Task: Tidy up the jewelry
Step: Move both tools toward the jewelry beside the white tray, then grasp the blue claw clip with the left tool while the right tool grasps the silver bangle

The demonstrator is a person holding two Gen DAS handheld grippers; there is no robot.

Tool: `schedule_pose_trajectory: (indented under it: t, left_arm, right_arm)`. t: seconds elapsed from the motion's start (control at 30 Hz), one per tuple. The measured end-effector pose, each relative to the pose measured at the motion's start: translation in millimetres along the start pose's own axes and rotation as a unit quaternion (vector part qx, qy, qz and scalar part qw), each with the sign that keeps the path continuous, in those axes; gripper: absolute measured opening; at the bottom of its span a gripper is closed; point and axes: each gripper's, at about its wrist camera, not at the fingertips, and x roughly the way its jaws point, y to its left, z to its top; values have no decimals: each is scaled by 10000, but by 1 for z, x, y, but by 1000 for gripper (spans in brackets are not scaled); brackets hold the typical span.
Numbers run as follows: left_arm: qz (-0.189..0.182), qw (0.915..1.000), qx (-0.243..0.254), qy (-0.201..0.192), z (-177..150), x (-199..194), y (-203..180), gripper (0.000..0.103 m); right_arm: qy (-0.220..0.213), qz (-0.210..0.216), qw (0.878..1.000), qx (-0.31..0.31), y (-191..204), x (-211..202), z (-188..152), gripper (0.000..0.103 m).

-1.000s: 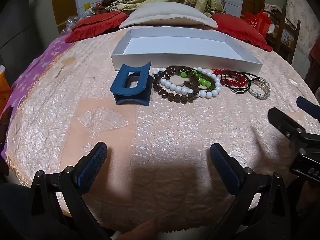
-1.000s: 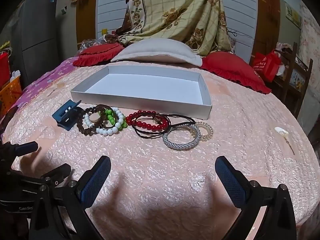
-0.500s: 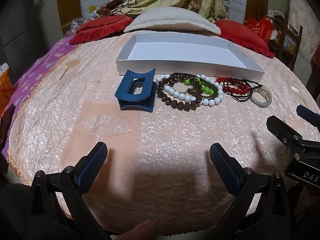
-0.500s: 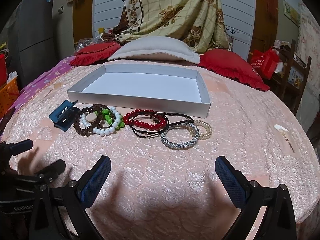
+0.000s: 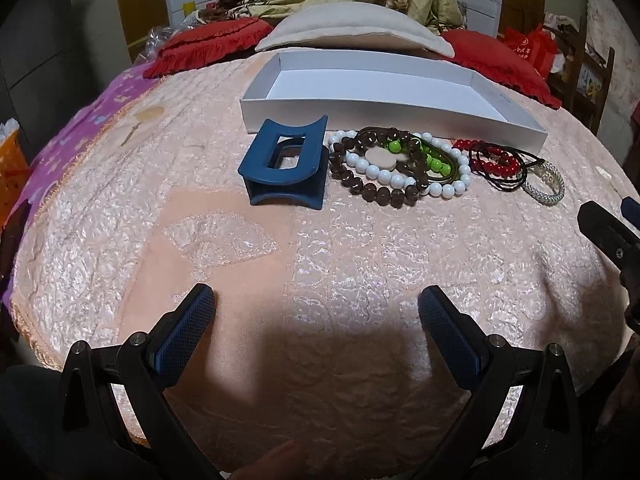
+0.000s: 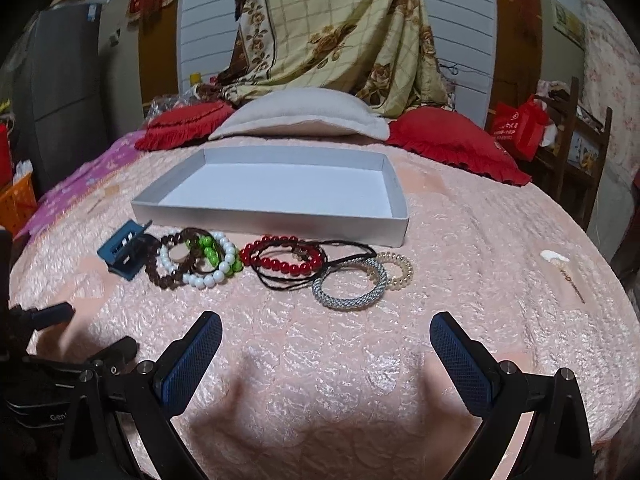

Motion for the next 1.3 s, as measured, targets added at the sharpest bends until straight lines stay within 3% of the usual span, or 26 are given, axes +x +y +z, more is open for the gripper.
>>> schedule_pose_trajectory:
  t: [0.23, 0.4, 0.63, 0.73, 0.97, 1.13, 1.3]
  left_arm:
    - [-12, 9999, -53, -108, -1, 1, -1, 103]
    - [-84, 10000, 47, -17, 1, 0, -3, 103]
    - [-226, 9994, 106, 252, 8, 0, 3, 102]
    - [-277, 9995, 82, 89, 20, -13, 13, 102]
    - [-106, 9979, 620, -119, 67, -22, 30, 102]
    - [-809, 9953, 498, -178, 62, -9, 37, 102]
    - [-400, 9981, 447, -166, 58, 0, 32, 102]
  right_arm:
    - [119, 178, 9996, 166, -3, 2, 2, 103]
    - [47, 101, 9998, -180, 6, -3, 6, 103]
    - [323, 530, 9932, -986, 12, -2, 29, 103]
    - [484, 538, 9884, -1336, 8, 10, 30, 103]
    - [889, 411, 9947, -314, -21, 31, 25, 103]
    - [691, 308, 9963, -404, -16, 22, 25, 103]
    - [631, 220, 9958, -627, -5, 21, 21, 103]
